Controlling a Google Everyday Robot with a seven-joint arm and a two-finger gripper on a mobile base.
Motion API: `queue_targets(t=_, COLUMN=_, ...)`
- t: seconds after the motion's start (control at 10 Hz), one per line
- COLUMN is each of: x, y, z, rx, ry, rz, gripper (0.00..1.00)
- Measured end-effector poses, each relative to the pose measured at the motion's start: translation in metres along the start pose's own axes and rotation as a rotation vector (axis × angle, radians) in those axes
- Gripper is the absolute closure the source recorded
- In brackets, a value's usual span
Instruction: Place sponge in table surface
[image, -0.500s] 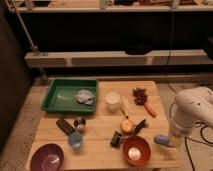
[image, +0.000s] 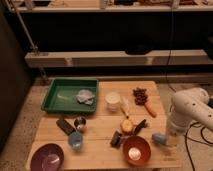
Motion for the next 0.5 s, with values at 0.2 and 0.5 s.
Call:
queue_targets(t=0.2, x=0.0, y=-0.004, z=0.006, rx=0.01, ry=0.0, rz=-0.001, gripper=0.2)
queue_targets(t=0.5, x=0.0, y=-0.012, z=0.013, rx=0.024, ry=0.001, rz=0.001, gripper=0.2)
